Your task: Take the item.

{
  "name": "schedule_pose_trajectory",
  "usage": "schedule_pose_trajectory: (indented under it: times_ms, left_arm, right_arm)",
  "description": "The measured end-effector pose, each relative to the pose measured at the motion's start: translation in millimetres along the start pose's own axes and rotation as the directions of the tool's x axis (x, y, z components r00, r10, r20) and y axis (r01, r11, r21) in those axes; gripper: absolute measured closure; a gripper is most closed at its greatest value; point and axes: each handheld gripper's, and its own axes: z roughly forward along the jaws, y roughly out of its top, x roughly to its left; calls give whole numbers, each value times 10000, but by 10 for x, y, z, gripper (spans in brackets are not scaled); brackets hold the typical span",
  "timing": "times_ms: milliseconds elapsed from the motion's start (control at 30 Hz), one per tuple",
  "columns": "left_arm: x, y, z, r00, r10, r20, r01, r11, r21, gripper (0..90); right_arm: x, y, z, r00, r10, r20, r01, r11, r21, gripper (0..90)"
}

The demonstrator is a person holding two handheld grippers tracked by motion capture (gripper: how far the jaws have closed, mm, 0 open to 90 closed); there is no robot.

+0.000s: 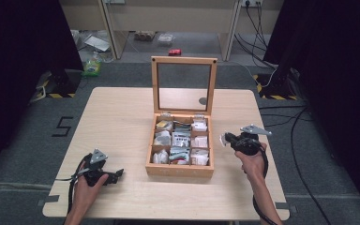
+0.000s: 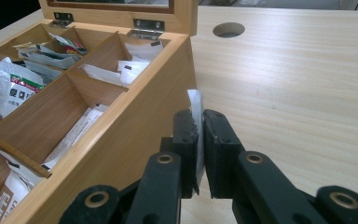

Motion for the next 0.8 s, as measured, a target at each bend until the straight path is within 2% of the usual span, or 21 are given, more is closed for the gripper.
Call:
schedule_pose_trajectory:
  times_ms: [333,533,800]
  left_arm:
    - [1,0,-1,10000,11,0,-11,10000,8,0]
    - [0,0,0,10000,-1,-3,1,10000,2,0]
    - [0,0,0,10000,0,-1,0,10000,1,0]
  right_arm:
    - [47,-86,111,9998,-199,-36,200,9986,487,847]
    - [63,-89,128,9995,-310,-84,314,9979,564,843]
    - [-29,-124,119,9983,-313,494,274,9965,785,804]
